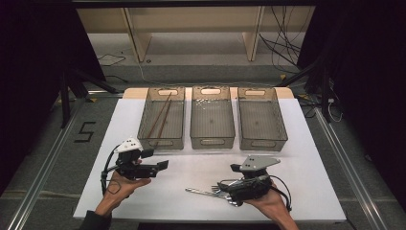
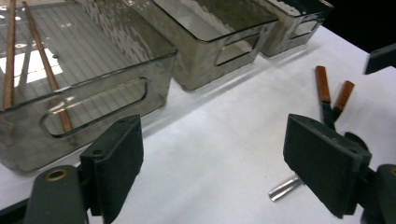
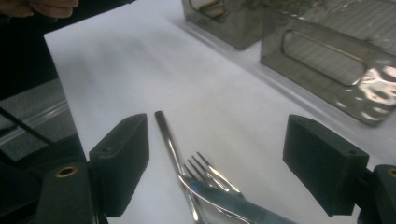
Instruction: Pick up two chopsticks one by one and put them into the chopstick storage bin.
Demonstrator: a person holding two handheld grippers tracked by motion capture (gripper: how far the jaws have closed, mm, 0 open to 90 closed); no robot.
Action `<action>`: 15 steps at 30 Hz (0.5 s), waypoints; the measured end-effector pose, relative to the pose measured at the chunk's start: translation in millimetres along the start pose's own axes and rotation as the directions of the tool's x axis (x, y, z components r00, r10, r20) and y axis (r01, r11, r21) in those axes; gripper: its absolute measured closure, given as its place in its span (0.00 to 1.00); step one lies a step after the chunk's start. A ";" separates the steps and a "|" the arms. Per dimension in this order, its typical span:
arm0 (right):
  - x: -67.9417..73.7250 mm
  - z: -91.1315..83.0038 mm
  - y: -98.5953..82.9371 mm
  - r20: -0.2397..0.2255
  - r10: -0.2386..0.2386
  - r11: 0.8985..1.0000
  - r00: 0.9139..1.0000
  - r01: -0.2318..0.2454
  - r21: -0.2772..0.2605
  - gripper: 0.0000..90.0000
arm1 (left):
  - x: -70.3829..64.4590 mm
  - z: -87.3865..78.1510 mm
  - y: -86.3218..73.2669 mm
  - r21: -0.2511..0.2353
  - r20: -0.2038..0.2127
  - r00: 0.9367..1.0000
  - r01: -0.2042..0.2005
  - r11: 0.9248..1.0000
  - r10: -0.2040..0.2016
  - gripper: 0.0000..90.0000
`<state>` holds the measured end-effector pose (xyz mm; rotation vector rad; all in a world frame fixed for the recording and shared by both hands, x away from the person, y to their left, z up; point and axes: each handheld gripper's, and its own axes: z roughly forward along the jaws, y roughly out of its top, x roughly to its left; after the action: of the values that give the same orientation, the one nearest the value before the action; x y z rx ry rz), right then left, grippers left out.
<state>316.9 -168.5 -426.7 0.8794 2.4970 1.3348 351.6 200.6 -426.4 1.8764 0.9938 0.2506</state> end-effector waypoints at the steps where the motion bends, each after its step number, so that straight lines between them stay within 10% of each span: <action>1: 1.2 3.4 1.5 -0.004 -0.013 1.000 1.000 0.013 0.011 0.26 | -1.1 -1.2 -1.8 -0.002 -0.001 1.000 -0.009 1.000 0.009 0.22; 15: 14.6 39.9 17.2 -0.065 -0.111 0.977 0.992 0.121 0.178 0.27 | -7.5 -18.3 -16.4 -0.050 -0.021 0.999 -0.027 0.998 0.026 0.20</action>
<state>328.8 -124.9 -434.4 0.7262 2.7002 1.1230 327.9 210.5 -428.8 1.8455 0.9684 0.3084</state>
